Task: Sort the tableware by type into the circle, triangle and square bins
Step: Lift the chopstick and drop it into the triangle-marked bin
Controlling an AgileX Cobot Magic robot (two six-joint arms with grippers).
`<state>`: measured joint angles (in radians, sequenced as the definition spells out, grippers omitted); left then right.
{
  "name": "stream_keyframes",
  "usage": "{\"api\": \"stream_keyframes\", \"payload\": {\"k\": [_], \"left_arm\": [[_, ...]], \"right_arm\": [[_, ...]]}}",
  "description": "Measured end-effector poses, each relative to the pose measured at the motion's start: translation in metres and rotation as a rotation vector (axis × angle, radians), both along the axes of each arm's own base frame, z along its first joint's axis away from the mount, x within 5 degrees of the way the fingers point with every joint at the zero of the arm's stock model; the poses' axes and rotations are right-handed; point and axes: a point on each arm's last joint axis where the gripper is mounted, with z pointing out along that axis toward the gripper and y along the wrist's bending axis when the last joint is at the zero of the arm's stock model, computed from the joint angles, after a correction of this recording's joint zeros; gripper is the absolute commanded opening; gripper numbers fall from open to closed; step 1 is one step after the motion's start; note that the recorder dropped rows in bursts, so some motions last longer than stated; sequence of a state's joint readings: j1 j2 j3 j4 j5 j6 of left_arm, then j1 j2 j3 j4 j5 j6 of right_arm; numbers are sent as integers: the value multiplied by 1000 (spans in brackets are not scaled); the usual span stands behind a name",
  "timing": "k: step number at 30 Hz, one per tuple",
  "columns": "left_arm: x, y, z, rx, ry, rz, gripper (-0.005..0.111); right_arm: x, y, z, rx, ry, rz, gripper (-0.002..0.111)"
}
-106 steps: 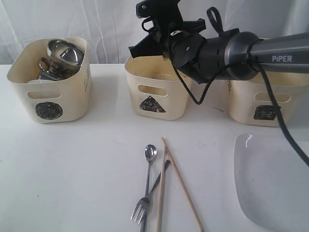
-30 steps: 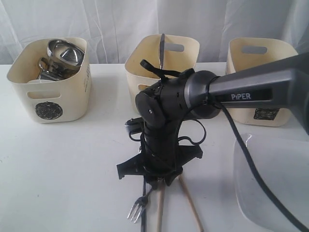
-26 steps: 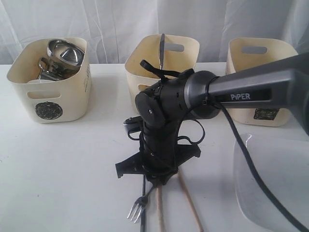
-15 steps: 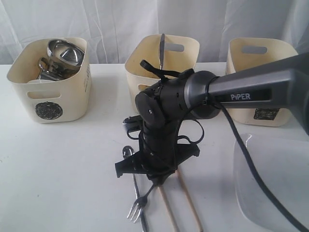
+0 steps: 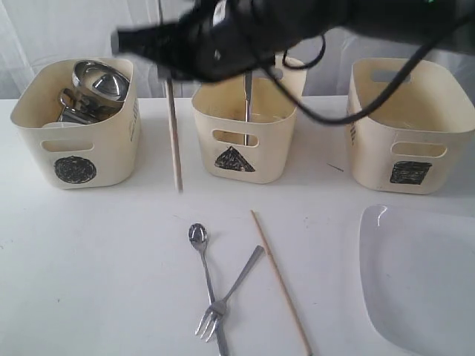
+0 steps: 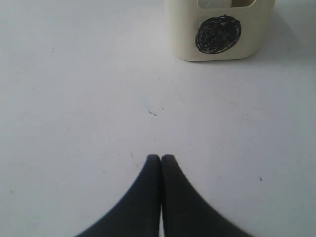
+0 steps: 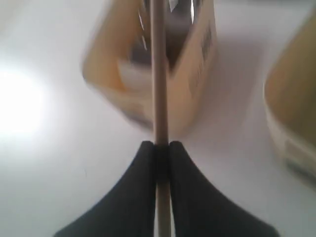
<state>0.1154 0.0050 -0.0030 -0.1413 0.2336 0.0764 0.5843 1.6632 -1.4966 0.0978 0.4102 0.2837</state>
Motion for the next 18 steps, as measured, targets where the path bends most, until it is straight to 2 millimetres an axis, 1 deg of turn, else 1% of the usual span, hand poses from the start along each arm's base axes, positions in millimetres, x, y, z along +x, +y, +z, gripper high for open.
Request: {"api": "stream_keyframes", "payload": {"k": [1, 3, 5, 7, 10, 15, 18], "left_arm": [[0, 0, 0, 0, 0, 0, 1], [0, 0, 0, 0, 0, 0, 1], [0, 0, 0, 0, 0, 0, 1], [0, 0, 0, 0, 0, 0, 1], [0, 0, 0, 0, 0, 0, 1], [0, 0, 0, 2, 0, -1, 1], [0, 0, 0, 2, 0, -1, 1]], "right_arm": [[2, -5, 13, 43, -74, -18, 0], [11, -16, 31, 118, -218, -62, 0], [20, -26, 37, 143, -310, -96, 0], [31, -33, 36, 148, -367, -123, 0], [49, -43, 22, 129, -370, -161, 0], [78, -59, -13, 57, -325, -211, 0], [96, -69, -34, 9, -351, -230, 0]]}}
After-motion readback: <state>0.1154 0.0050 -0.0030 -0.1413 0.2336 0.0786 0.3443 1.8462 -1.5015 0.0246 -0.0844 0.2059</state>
